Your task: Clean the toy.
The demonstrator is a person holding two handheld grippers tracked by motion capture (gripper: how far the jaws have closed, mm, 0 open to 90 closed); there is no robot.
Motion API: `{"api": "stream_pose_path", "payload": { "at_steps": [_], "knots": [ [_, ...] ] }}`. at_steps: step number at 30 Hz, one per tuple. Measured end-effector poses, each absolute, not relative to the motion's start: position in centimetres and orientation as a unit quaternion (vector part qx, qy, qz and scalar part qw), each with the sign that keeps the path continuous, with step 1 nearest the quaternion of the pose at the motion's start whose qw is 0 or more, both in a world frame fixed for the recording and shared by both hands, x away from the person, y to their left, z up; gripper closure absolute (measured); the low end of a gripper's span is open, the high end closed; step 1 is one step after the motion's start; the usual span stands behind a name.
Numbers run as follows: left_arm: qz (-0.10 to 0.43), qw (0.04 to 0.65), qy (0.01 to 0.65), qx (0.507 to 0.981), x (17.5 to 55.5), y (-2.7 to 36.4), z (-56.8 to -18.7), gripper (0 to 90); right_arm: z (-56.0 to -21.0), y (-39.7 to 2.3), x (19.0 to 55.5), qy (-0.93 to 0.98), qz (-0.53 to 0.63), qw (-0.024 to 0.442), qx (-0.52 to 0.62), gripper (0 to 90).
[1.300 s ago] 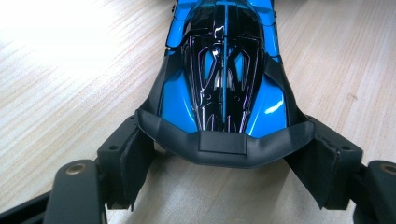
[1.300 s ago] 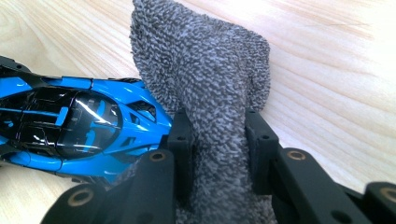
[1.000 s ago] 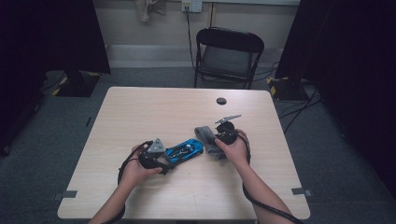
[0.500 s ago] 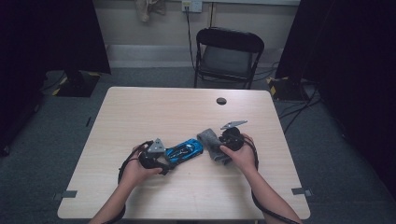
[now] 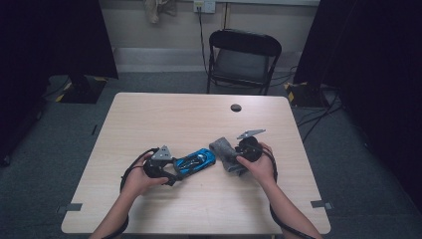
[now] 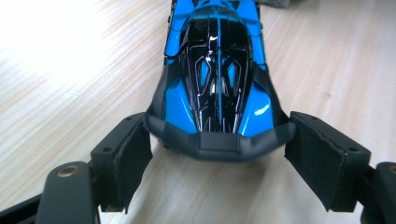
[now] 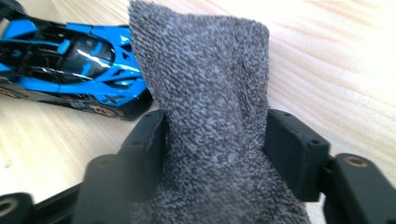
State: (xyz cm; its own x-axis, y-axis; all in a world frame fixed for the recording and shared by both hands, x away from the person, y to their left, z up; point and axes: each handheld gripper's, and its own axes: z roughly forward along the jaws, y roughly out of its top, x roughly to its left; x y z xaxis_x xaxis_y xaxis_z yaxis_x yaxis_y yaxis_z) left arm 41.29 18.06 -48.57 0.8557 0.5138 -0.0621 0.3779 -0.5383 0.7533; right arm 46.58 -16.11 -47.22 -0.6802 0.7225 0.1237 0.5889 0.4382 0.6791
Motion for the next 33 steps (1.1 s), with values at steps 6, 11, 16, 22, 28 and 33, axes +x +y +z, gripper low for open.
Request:
{"api": "stream_pose_path", "payload": {
  "at_steps": [6,11,16,22,28,33],
  "knots": [
    [0.087,0.441,0.267,0.852,41.4,18.7,-47.1,20.6,-48.0,-16.1,46.5,0.841,0.355,0.091,0.398,48.0],
    [0.098,0.428,0.278,0.854,42.2,17.9,-47.1,21.1,-48.1,-16.0,46.6,0.843,0.354,0.089,0.396,52.3],
    [0.086,0.417,0.285,0.859,42.9,17.5,-47.9,23.2,-48.2,-15.9,46.5,0.845,0.348,0.086,0.398,58.0],
    [0.084,0.421,0.286,0.856,43.5,17.1,-48.3,23.2,-48.1,-15.7,46.4,0.845,0.341,0.075,0.405,67.5],
    [0.07,0.429,0.28,0.856,43.7,16.7,-48.4,28.5,-47.7,-15.7,46.1,0.847,0.343,0.084,0.398,70.8],
    [0.06,0.434,0.27,0.857,43.7,16.6,-48.3,38.9,-46.2,-15.7,45.0,0.849,0.358,0.079,0.38,71.7]
  ]
}}
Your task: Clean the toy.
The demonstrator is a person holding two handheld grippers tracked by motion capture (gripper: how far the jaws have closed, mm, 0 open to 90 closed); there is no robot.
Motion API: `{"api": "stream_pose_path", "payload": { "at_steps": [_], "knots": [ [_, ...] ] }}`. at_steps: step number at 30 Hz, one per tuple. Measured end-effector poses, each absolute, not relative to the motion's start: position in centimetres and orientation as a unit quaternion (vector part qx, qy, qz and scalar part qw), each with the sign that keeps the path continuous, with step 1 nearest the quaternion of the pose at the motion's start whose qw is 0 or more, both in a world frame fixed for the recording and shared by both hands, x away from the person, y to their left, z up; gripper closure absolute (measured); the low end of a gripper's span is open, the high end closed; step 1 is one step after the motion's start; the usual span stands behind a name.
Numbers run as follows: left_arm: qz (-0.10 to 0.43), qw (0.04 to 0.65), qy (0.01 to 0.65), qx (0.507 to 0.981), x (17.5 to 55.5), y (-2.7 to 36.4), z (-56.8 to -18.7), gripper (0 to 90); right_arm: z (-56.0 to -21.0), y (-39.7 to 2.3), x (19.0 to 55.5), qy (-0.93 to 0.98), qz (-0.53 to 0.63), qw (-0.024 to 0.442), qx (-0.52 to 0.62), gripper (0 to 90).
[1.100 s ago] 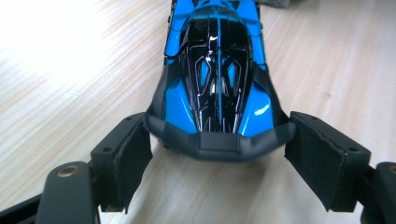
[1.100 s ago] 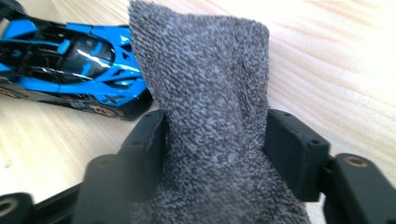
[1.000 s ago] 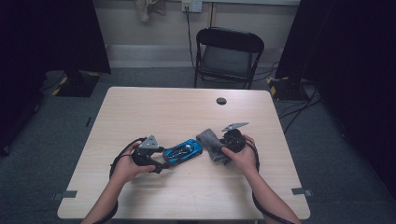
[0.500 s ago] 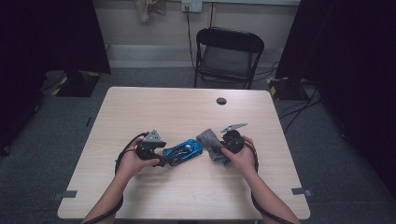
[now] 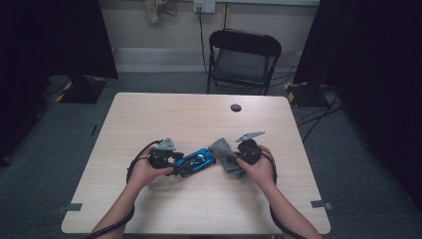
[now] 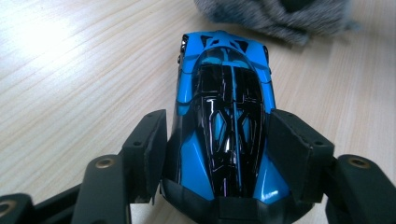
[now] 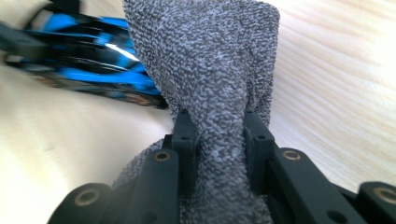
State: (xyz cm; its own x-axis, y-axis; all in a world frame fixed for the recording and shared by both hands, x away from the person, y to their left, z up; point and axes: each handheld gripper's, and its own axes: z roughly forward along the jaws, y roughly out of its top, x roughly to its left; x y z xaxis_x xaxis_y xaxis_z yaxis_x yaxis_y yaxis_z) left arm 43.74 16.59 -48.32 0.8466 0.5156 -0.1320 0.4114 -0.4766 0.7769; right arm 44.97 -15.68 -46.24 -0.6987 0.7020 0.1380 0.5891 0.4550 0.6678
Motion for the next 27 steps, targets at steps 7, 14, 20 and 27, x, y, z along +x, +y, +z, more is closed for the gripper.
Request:
{"api": "stream_pose_path", "payload": {
  "at_steps": [7,14,20,27],
  "knots": [
    [0.063,0.435,0.271,0.857,43.6,16.6,-48.3,39.0,-44.2,-16.1,42.3,0.864,0.373,0.067,0.332,71.9],
    [0.067,0.432,0.272,0.857,43.5,16.5,-48.3,39.0,-43.6,-14.4,38.8,0.893,0.372,0.028,0.251,71.8],
    [0.066,0.436,0.273,0.855,43.5,16.6,-48.4,39.2,-44.5,-10.8,37.2,0.912,0.364,-0.015,0.188,71.7],
    [0.068,0.435,0.27,0.856,43.5,16.6,-48.3,39.4,-46.1,-7.6,38.0,0.924,0.344,-0.029,0.167,71.7]
  ]
}}
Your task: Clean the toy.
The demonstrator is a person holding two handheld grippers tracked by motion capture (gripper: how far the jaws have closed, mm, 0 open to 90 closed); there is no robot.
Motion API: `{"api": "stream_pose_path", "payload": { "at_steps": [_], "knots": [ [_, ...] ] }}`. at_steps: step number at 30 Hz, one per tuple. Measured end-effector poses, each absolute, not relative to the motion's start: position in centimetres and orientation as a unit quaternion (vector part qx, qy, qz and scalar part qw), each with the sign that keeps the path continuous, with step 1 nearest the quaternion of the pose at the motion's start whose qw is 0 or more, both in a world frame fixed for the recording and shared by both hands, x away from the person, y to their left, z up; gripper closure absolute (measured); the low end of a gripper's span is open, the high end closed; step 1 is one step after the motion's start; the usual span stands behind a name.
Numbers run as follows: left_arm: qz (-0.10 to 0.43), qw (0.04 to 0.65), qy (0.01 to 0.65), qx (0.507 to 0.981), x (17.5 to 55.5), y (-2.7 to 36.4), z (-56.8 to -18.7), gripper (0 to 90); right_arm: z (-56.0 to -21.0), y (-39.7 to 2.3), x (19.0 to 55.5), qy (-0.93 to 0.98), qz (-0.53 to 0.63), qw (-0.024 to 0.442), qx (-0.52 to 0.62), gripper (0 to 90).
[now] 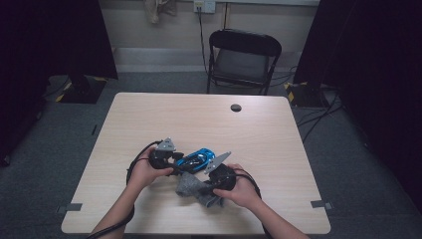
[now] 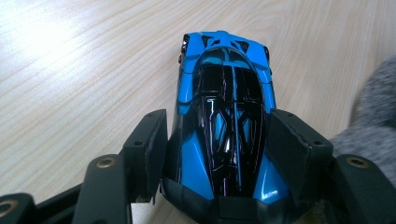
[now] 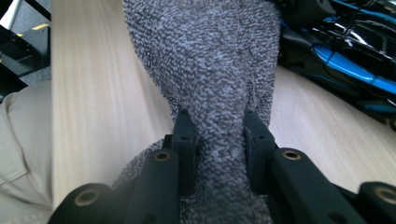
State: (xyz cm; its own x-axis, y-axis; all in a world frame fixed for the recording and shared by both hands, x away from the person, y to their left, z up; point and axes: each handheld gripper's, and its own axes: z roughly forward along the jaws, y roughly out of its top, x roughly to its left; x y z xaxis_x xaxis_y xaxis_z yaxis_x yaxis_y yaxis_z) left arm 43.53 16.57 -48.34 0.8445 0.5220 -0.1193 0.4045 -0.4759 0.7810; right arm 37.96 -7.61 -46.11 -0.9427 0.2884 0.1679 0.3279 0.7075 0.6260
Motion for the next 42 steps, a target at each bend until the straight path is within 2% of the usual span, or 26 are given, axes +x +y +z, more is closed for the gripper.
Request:
{"api": "stream_pose_path", "payload": {
  "at_steps": [6,26,42],
  "knots": [
    [0.069,0.438,0.27,0.854,43.5,16.6,-48.4,39.4,-47.0,-7.1,39.5,-0.926,-0.329,0.031,-0.184,71.6],
    [0.076,0.444,0.266,0.852,43.3,16.7,-48.6,39.5,-46.8,-8.9,42.8,-0.914,-0.314,0.0,-0.256,71.7],
    [0.082,0.445,0.263,0.852,43.2,16.8,-48.6,41.1,-46.8,-9.6,43.8,-0.908,-0.309,-0.026,-0.28,71.8]
  ]
}}
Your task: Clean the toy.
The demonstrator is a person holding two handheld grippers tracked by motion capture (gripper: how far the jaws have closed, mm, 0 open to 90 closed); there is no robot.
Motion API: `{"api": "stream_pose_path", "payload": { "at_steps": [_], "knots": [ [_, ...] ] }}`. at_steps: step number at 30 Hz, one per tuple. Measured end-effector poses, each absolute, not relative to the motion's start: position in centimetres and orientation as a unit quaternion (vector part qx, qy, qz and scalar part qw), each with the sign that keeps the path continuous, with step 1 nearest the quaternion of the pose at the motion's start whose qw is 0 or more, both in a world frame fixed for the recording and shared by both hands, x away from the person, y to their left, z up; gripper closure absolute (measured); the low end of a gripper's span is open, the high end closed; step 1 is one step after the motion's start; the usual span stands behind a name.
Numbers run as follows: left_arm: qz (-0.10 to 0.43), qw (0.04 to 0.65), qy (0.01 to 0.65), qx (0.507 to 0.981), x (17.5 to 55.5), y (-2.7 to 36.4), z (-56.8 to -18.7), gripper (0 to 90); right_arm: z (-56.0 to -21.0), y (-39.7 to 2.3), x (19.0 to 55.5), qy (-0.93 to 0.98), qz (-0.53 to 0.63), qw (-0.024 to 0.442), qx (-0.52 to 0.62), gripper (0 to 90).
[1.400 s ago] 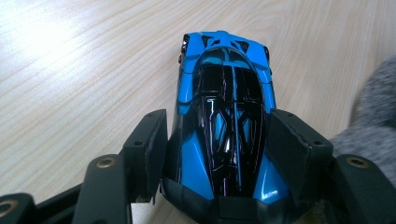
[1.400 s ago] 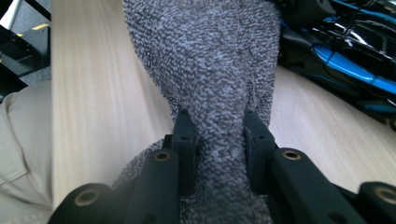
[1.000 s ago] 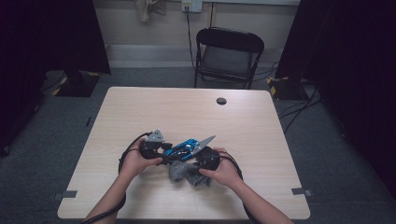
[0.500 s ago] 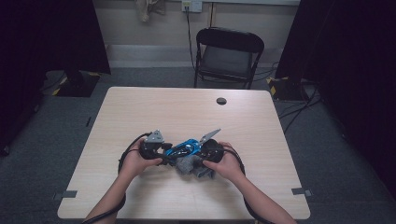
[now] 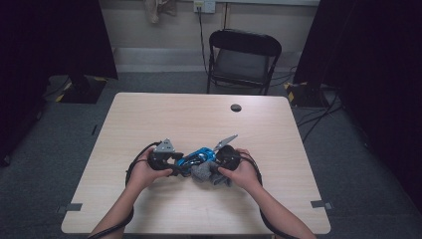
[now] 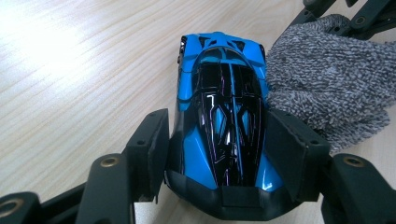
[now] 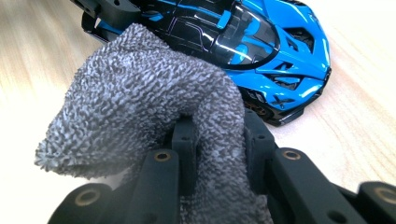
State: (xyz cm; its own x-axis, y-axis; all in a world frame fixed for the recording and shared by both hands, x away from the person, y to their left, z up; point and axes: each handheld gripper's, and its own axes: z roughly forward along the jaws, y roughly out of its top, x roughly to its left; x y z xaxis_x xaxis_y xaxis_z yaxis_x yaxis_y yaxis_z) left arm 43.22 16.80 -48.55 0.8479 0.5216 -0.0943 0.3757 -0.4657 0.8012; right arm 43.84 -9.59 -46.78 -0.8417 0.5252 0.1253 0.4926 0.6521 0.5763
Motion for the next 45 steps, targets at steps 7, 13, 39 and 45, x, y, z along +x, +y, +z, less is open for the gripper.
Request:
{"api": "stream_pose_path", "payload": {
  "at_steps": [7,13,39,45],
  "knots": [
    [0.081,0.446,0.263,0.852,43.2,16.9,-48.6,41.3,-46.6,-9.9,43.8,0.91,0.302,0.038,0.28,71.7],
    [0.082,0.445,0.262,0.853,43.2,16.9,-48.5,41.6,-46.5,-11.1,43.9,0.905,0.303,0.049,0.293,71.7],
    [0.079,0.442,0.267,0.852,43.1,17.1,-48.5,42.6,-46.3,-14.3,45.1,0.889,0.298,0.074,0.34,71.7],
    [0.079,0.442,0.267,0.852,43.1,17.1,-48.5,42.6,-46.1,-15.2,45.4,0.885,0.293,0.087,0.352,71.7]
  ]
}}
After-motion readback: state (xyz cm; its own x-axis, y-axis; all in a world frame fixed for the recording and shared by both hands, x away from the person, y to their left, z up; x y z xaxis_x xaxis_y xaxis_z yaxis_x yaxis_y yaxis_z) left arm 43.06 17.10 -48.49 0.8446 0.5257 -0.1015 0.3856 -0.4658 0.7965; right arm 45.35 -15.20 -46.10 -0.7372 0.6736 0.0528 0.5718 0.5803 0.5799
